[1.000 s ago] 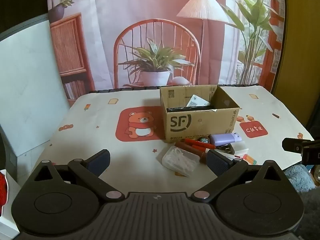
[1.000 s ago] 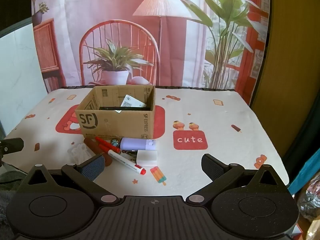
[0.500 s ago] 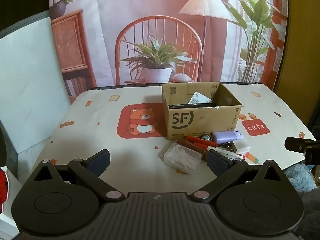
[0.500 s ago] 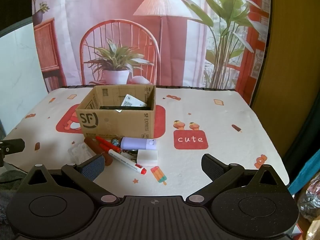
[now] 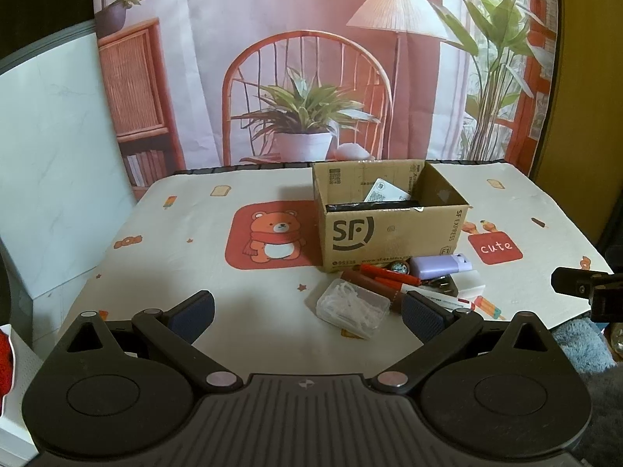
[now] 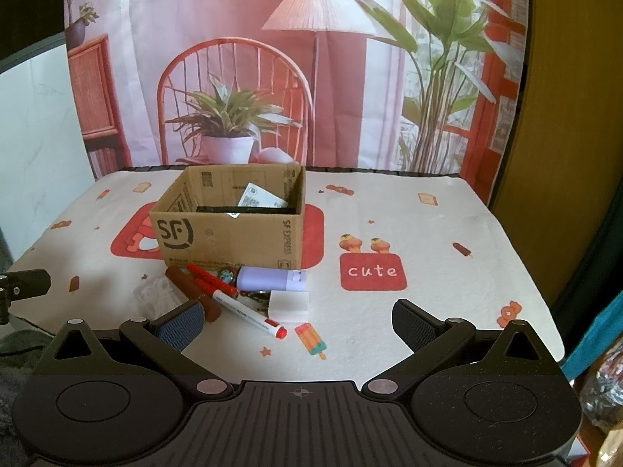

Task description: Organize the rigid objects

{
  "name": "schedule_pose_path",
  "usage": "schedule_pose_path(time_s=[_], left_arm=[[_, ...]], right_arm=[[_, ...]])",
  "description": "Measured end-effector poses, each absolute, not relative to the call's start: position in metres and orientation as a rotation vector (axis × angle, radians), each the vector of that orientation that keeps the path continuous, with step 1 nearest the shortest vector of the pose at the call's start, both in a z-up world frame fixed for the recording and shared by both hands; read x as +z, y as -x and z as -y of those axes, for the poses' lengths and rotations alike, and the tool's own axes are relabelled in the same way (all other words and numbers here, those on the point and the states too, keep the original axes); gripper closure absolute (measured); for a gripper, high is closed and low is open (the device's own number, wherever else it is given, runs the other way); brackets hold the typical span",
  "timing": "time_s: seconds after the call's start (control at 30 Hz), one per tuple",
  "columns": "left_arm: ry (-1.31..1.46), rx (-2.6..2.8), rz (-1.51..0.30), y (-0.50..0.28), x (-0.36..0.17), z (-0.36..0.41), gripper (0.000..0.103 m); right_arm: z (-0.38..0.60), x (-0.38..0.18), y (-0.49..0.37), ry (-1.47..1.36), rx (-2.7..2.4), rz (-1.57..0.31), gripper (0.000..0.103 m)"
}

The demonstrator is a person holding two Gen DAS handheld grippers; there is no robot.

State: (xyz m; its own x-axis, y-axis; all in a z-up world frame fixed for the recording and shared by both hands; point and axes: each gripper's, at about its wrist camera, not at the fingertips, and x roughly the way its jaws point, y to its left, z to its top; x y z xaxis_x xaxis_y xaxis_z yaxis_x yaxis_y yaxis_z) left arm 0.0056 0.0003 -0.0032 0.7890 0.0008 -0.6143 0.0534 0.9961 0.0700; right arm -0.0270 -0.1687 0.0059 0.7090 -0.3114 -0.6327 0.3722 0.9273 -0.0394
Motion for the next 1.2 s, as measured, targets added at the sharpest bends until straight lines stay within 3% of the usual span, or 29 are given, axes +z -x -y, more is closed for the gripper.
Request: schedule_pose_path(time_s=[1.2], left_arm=[[-0.066,-0.033,-0.682,-0.0089,-0.0054,-0.0013,0.000]], right_arm=[[0.1686,0.0047,0.0269,-0.096,-0.378,-0.687,0.000]])
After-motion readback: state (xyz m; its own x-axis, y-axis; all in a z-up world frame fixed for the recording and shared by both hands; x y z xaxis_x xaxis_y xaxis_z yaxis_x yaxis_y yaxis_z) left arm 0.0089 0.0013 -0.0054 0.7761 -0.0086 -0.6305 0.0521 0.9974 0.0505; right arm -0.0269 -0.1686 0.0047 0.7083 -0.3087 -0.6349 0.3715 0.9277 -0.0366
